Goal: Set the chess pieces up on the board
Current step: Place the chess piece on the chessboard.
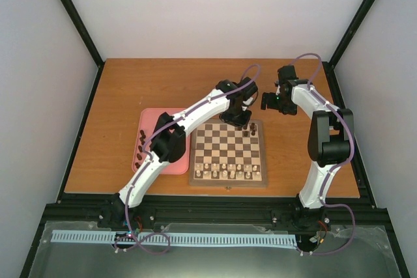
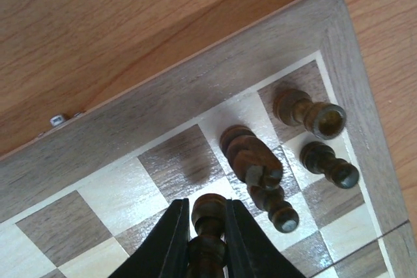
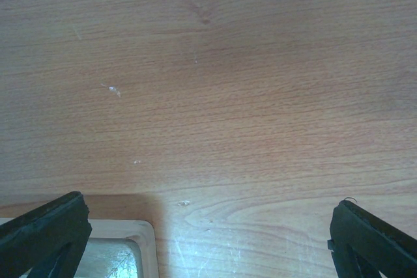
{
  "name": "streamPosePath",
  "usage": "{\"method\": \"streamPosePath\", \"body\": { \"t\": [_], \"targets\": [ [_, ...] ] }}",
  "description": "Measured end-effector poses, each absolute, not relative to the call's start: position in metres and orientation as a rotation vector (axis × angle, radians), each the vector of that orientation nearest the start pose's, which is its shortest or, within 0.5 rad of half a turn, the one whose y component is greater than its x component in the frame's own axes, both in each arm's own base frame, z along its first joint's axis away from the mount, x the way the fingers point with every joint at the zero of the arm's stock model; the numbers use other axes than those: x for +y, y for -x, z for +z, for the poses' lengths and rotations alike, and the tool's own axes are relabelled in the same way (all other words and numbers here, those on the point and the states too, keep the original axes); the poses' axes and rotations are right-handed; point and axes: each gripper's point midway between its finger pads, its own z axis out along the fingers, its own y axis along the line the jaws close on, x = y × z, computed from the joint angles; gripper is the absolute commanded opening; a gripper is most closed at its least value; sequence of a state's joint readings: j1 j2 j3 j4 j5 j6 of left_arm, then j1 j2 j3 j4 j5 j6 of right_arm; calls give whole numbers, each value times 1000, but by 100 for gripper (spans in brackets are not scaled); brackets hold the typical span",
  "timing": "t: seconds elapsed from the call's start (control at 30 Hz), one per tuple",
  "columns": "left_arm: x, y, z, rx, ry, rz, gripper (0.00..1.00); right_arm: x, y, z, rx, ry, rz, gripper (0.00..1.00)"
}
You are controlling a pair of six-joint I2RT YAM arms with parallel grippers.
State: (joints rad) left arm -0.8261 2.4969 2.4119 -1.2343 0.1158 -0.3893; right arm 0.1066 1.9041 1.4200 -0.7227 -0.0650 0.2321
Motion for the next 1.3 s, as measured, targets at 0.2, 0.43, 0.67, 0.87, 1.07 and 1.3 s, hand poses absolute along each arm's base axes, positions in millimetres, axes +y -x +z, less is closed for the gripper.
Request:
{"method": "streamPosePath", "body": {
  "t": [0.2, 0.43, 0.67, 0.87, 1.07, 1.3],
  "targets": [
    [-409, -356, 66, 2906, -662, -317, 1, 58, -436, 75, 2779, -158, 177, 100],
    [-407, -360, 65, 2893, -654, -287, 1, 58, -438, 77, 2775, -157, 178, 100],
    [-407, -363, 67, 2877, -648, -274, 2, 58, -438, 77, 2774, -157, 178, 100],
    [-407, -363, 64, 2882, -649, -269, 6, 58, -438, 77, 2774, -157, 178, 100],
    [-406, -363, 57, 2894, -651, -260, 12, 59, -438, 77, 2774, -156, 181, 100],
    [-406, -363, 57, 2894, -650, -260, 23, 59, -438, 77, 2774, -156, 182, 100]
  ]
}}
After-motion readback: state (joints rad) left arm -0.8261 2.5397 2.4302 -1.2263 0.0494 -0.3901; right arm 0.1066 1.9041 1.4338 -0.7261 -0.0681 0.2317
